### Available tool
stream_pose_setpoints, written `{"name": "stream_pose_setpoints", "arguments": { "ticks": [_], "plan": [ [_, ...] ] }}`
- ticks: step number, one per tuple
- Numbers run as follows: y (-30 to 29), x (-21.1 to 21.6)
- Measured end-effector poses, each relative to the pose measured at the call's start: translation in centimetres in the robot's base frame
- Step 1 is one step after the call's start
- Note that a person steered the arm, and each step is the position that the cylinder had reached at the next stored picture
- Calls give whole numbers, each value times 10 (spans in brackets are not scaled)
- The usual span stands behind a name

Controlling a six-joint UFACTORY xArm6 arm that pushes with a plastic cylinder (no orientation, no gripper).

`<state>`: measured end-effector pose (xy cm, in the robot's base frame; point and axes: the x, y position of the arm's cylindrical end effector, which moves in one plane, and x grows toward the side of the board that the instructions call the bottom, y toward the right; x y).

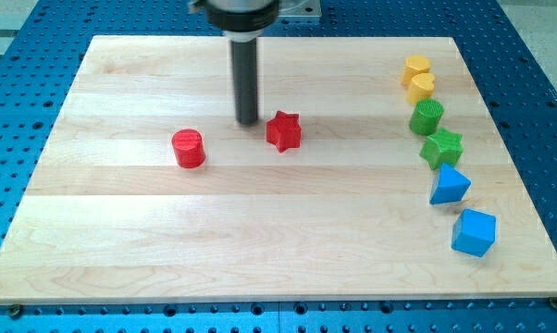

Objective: Move the red star into the hexagon

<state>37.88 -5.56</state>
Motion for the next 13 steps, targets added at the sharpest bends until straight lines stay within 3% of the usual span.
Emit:
{"name": "stream_pose_setpoints", "arguments": {
  "ticks": [1,2,3,4,5,6,7,9,10,11,12,13],
  "plan": [
    [-9,33],
    [45,43],
    [94,-13],
    [80,-21],
    [90,9],
    [138,-46],
    [127,-64],
    [106,8],
    [169,17],
    [216,-47],
    [223,-111],
    [150,-98]
  ]
}}
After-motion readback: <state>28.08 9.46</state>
